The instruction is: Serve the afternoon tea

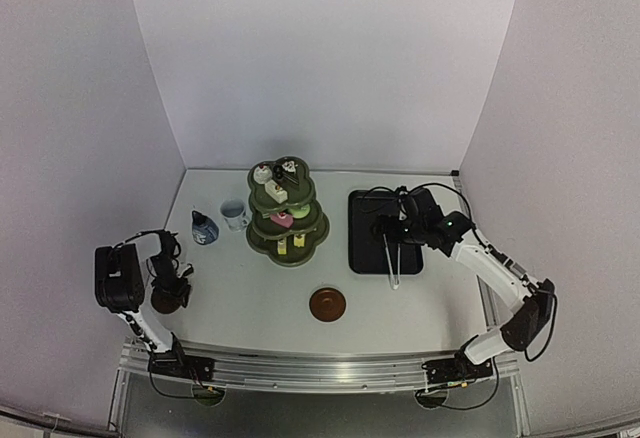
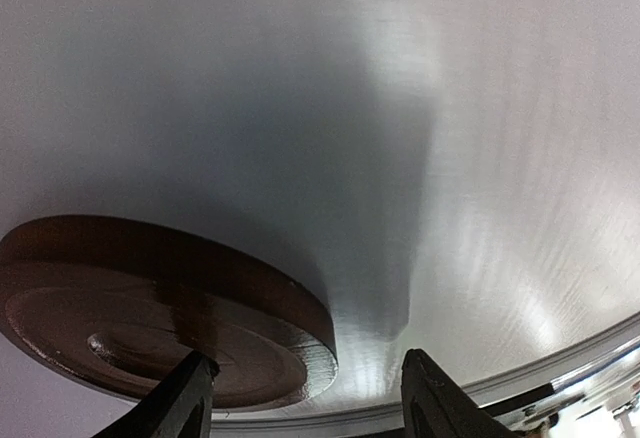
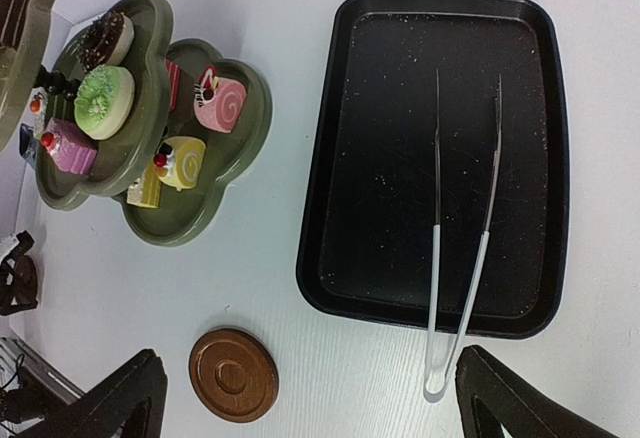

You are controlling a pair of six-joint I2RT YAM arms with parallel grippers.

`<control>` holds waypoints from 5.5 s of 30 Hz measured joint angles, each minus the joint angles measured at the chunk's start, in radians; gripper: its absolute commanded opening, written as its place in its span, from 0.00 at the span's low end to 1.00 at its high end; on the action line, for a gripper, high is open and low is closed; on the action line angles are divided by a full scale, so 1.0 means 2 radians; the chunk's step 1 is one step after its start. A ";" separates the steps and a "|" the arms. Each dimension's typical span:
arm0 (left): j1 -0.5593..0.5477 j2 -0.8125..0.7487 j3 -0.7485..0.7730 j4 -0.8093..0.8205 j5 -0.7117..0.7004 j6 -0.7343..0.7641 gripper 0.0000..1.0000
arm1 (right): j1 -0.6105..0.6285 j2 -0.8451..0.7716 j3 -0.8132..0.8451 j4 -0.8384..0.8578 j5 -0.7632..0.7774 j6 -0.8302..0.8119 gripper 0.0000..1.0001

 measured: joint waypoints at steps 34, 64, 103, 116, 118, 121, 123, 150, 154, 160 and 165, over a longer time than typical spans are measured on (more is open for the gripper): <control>-0.517 0.178 0.257 -0.090 0.092 0.039 0.67 | 0.000 -0.127 -0.069 -0.012 0.038 0.039 0.98; -0.515 0.128 0.196 0.068 0.105 0.057 0.63 | 0.000 -0.111 -0.063 -0.016 0.038 0.035 0.98; -0.516 0.069 0.114 0.116 0.123 0.058 0.65 | 0.000 -0.098 -0.049 -0.021 0.037 0.025 0.98; -0.516 0.069 0.115 0.109 0.124 0.058 0.71 | 0.000 -0.098 -0.049 -0.021 0.036 0.025 0.98; -0.516 0.068 0.116 0.106 0.123 0.057 0.73 | 0.000 -0.098 -0.049 -0.021 0.036 0.026 0.98; -0.515 0.066 0.117 0.093 0.121 0.057 0.75 | 0.000 -0.098 -0.049 -0.021 0.036 0.026 0.98; -0.509 0.066 0.118 0.081 0.119 0.055 0.76 | 0.000 -0.098 -0.049 -0.021 0.036 0.026 0.98; -0.239 -0.075 0.250 -0.115 0.202 0.174 0.79 | 0.000 -0.098 -0.049 -0.022 0.034 0.025 0.98; -0.139 -0.071 0.258 -0.110 0.199 0.216 0.78 | 0.000 -0.098 -0.049 -0.022 0.030 0.025 0.98; -0.071 0.004 0.331 -0.043 0.153 0.158 0.62 | 0.000 -0.098 -0.049 -0.022 0.026 0.025 0.98; -0.072 0.052 0.364 0.022 0.088 0.083 0.58 | 0.000 -0.098 -0.050 -0.022 0.024 0.026 0.98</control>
